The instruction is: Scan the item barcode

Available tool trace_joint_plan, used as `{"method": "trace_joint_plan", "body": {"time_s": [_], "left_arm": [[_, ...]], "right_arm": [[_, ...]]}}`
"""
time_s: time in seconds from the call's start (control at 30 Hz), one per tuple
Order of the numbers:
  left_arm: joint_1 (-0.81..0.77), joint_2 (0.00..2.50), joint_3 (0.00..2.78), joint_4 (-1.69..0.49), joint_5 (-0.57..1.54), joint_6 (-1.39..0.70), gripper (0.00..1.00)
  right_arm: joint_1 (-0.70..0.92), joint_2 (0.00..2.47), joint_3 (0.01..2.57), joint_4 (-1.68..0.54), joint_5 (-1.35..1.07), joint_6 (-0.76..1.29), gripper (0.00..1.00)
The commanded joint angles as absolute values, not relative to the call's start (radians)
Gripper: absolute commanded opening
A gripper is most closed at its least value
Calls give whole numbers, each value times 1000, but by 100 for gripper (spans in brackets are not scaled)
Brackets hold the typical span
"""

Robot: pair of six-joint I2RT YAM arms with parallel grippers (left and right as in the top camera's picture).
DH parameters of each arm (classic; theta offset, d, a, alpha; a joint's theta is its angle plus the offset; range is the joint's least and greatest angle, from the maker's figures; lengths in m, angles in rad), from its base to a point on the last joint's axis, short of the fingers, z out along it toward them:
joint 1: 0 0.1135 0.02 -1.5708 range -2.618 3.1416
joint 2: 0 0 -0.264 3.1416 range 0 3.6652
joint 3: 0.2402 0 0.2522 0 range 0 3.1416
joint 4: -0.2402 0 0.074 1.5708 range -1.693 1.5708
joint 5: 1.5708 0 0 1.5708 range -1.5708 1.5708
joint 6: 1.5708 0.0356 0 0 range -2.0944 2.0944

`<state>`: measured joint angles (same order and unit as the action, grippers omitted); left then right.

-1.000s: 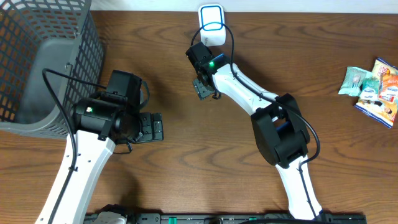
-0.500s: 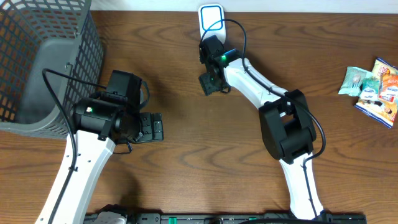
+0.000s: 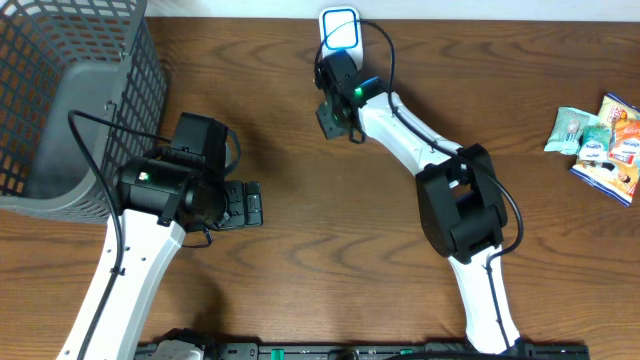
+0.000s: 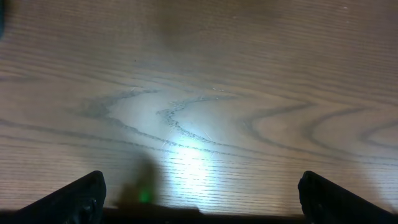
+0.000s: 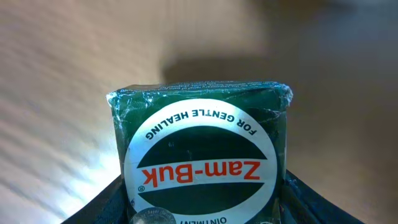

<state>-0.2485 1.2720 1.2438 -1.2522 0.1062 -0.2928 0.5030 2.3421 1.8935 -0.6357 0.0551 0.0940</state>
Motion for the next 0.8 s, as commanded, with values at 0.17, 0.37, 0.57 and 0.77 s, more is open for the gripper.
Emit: {"method": "trace_joint_plan", "body": {"time_s": [0.17, 0.37, 0.57, 0.77], "left_arm": [[-245, 1274, 1245, -1255, 115, -301, 98], [-245, 1274, 1245, -1255, 115, -301, 97], [-245, 1274, 1245, -1254, 115, -301, 98], [-245, 1274, 1245, -1255, 115, -301, 98]], "right_arm": [[456, 2267, 2012, -411, 86, 72, 49], [434, 2292, 2012, -200, 88, -2, 49], [403, 2347, 2012, -12, 88, -8, 45], [387, 2385, 2012, 136, 88, -5, 47]]}}
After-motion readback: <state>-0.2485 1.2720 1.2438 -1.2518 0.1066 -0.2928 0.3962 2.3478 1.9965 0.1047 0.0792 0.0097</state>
